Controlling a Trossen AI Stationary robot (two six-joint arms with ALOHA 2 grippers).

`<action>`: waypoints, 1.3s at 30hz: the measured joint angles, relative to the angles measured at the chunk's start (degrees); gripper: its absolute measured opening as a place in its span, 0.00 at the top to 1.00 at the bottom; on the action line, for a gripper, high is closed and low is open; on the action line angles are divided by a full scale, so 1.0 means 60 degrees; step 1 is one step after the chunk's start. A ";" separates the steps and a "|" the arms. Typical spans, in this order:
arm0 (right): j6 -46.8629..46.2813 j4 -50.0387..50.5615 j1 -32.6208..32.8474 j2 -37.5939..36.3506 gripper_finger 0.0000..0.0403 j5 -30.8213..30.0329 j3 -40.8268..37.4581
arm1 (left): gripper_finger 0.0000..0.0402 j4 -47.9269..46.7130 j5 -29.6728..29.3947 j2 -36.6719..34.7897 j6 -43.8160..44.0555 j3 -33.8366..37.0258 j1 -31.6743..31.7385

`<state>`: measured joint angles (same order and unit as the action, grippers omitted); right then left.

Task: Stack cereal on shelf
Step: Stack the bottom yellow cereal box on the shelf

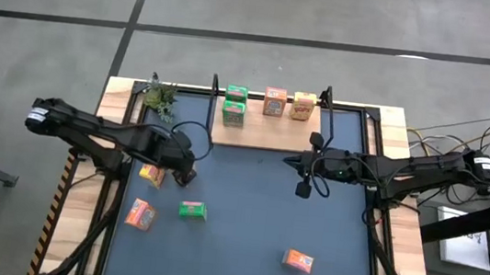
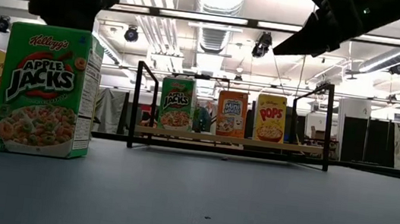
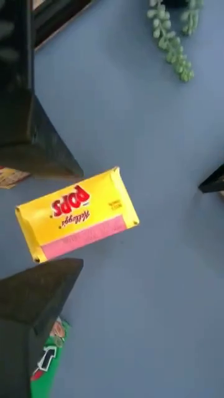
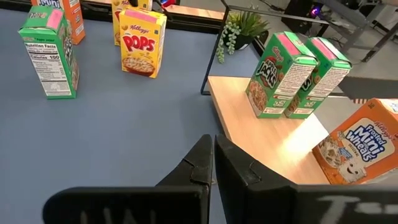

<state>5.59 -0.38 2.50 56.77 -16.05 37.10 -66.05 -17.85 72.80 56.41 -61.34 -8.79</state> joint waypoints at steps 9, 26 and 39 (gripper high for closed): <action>0.0075 0.0000 0.0000 0.0000 0.98 0.0000 0.0000 | 0.36 0.0243 -0.0046 0.0754 0.0020 0.0000 -0.0077; -0.0005 -0.0058 0.0000 0.0000 0.98 0.0000 0.0000 | 0.36 0.0009 -0.0467 0.0986 0.0031 0.0004 -0.0095; -0.0108 -0.0058 0.0000 0.0000 0.98 0.0000 -0.0004 | 0.44 0.0238 -0.0433 0.0982 -0.0060 0.0590 -0.0269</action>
<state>4.94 -0.73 2.50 56.77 -16.05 37.08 -64.62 -20.45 78.70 56.05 -57.80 -10.40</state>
